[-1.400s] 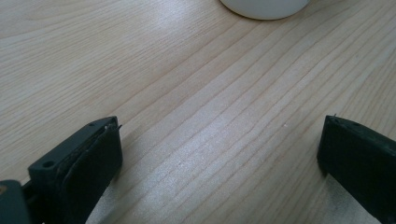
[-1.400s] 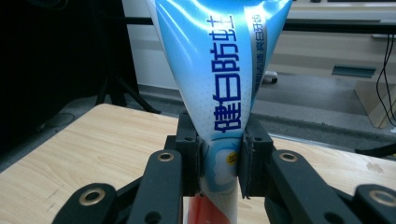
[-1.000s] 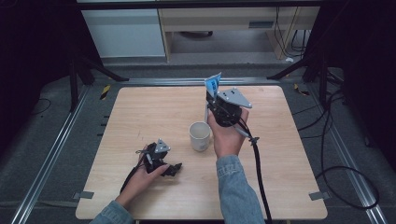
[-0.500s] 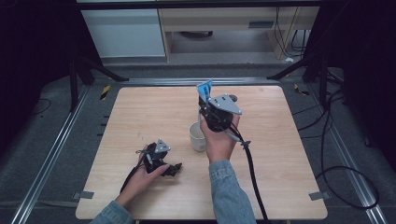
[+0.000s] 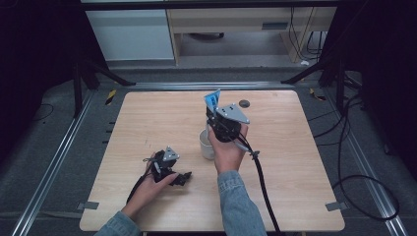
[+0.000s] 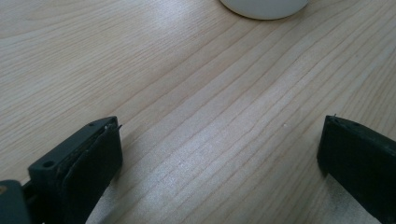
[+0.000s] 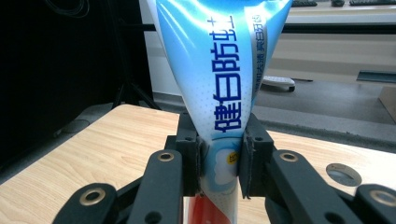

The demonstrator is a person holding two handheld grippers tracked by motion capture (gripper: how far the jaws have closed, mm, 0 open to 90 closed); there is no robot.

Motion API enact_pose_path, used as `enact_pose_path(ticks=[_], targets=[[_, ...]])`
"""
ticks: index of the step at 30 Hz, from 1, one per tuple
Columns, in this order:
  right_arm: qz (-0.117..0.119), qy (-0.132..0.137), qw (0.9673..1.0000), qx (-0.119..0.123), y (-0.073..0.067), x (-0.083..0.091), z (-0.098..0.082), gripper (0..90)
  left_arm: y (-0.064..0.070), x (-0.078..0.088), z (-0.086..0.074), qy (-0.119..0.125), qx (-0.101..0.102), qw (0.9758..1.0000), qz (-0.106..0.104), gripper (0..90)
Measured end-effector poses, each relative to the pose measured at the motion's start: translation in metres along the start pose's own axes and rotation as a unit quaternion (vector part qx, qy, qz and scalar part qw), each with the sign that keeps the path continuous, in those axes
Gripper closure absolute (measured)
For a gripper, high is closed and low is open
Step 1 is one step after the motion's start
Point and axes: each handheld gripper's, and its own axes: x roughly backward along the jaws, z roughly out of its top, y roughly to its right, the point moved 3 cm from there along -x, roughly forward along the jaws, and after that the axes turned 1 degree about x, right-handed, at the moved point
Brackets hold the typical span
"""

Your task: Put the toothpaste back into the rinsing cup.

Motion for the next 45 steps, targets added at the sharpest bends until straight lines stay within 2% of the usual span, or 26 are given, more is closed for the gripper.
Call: enact_pose_path(ticks=[7,26,45], targets=[[-0.001,-0.012,0.9999,-0.006,0.0,-0.004,-0.016,73.1,0.0,0.0,0.0,0.0,0.0,1.0,0.001,0.0],[-0.001,-0.024,0.9994,-0.026,0.004,-0.01,-0.037,73.0,0.0,0.0,0.0,0.0,0.0,1.0,0.0,0.0],[0.006,-0.035,0.9985,-0.041,0.007,-0.013,-0.046,72.9,0.0,0.0,0.0,0.0,0.0,1.0,0.001,0.0]])
